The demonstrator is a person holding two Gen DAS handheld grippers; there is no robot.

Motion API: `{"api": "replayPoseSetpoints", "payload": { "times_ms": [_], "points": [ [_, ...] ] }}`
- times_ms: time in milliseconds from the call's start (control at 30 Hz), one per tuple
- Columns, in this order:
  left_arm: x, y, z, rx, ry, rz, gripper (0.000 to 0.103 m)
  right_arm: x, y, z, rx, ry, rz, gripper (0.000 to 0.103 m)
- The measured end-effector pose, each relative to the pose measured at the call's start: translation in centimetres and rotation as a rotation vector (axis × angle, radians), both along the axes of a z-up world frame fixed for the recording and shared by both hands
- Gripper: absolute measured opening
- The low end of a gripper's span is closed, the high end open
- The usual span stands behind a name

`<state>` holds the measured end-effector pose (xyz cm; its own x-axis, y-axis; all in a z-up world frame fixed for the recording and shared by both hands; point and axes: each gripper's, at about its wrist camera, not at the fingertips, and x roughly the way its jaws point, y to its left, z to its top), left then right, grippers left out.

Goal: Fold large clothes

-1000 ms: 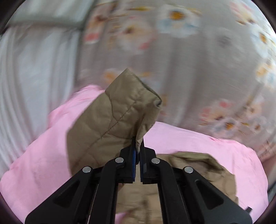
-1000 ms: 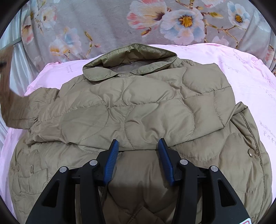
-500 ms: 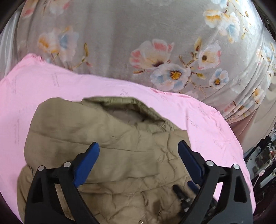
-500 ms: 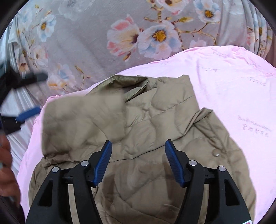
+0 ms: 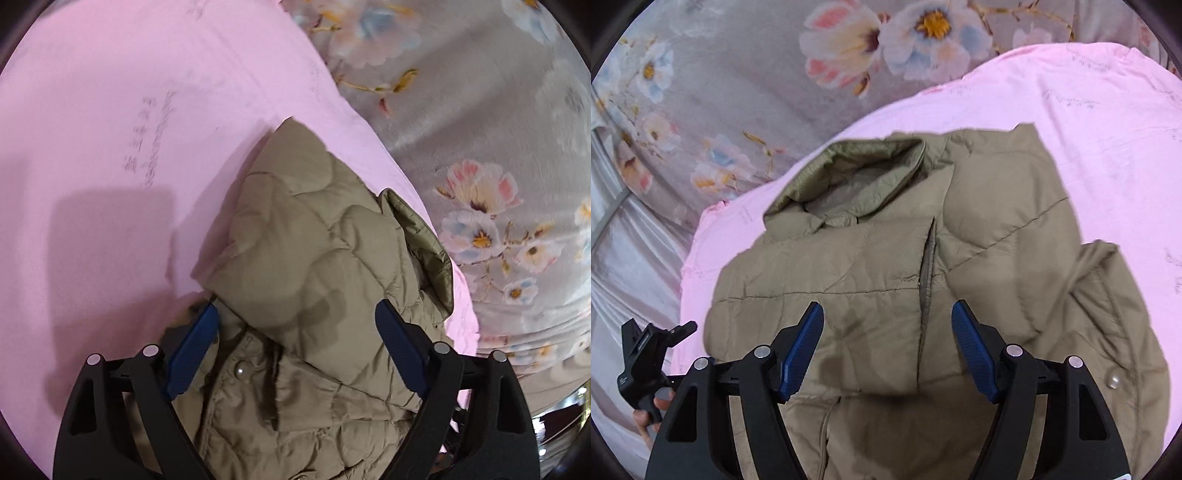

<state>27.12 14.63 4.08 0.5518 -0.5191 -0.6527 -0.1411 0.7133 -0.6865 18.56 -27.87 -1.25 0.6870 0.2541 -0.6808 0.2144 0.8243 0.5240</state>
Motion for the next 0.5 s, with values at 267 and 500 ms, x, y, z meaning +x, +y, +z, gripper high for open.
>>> {"api": "replayPoseSetpoints", "payload": {
  "times_ms": [267,500],
  "points": [
    [1.6,0.8,-0.3,-0.067,0.014,0.041,0.081,2.6,0.9,1.8,-0.020,-0.044,0.062,0.006],
    [3.3,0.3,-1.5,-0.002,0.046,0.053,0.068,0.9,-1.9,10.0,-0.089,-0.233,0.021,0.005]
  ]
}}
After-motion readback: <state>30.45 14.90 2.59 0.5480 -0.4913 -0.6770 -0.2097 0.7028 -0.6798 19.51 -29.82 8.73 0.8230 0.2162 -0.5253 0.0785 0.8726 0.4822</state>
